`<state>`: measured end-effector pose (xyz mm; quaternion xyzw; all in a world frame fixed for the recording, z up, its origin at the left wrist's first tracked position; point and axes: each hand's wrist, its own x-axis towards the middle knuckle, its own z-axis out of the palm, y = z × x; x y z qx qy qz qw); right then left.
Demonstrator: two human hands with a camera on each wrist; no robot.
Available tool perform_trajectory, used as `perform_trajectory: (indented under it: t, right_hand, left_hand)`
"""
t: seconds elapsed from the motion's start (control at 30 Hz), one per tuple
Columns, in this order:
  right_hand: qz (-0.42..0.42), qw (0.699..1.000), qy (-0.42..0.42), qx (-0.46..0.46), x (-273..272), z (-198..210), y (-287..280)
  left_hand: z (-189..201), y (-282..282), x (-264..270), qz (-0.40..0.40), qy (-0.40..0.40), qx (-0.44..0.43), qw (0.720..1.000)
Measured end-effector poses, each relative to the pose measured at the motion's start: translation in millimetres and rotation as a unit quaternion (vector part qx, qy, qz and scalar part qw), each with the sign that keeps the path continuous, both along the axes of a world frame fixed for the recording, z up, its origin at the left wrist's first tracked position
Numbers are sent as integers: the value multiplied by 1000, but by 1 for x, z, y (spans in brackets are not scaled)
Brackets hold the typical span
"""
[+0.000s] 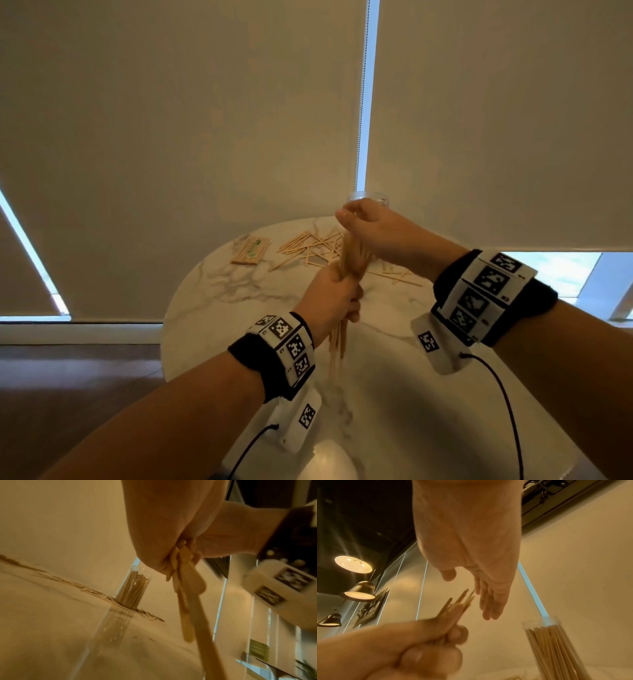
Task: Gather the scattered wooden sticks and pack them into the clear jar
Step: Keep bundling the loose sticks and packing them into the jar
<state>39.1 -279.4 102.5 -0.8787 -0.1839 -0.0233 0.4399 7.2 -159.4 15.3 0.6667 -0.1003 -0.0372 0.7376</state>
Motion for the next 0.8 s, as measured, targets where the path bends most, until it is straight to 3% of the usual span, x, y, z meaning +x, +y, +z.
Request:
perform_trajectory:
  t: [0.07,0.13,0.2,0.27,0.47,0.6,0.8]
  right_hand:
    - [-9,1000,27,10,-6,-15,-5]
    - [22,991,121,-47,-15,-35,-8]
    - [84,957,266,-81,-27,-57,-6]
    - [122,927,351,-48,-38,-73,1]
    - [43,958,281,34,-38,-74,15]
    - [26,983,184,-7,-33,-72,19]
    - [67,984,117,-116,-36,-65,22]
  left_hand:
    - [3,12,8,62,-3,-49,997]
    - [7,21,18,129,5,-112,985]
    - [10,27,26,170,20,-165,971]
    - [9,26,29,186,19,-181,966]
    - [3,19,21,169,-5,-190,967]
    - [4,15,16,160,5,-184,970]
    - [3,7,14,180,4,-84,980]
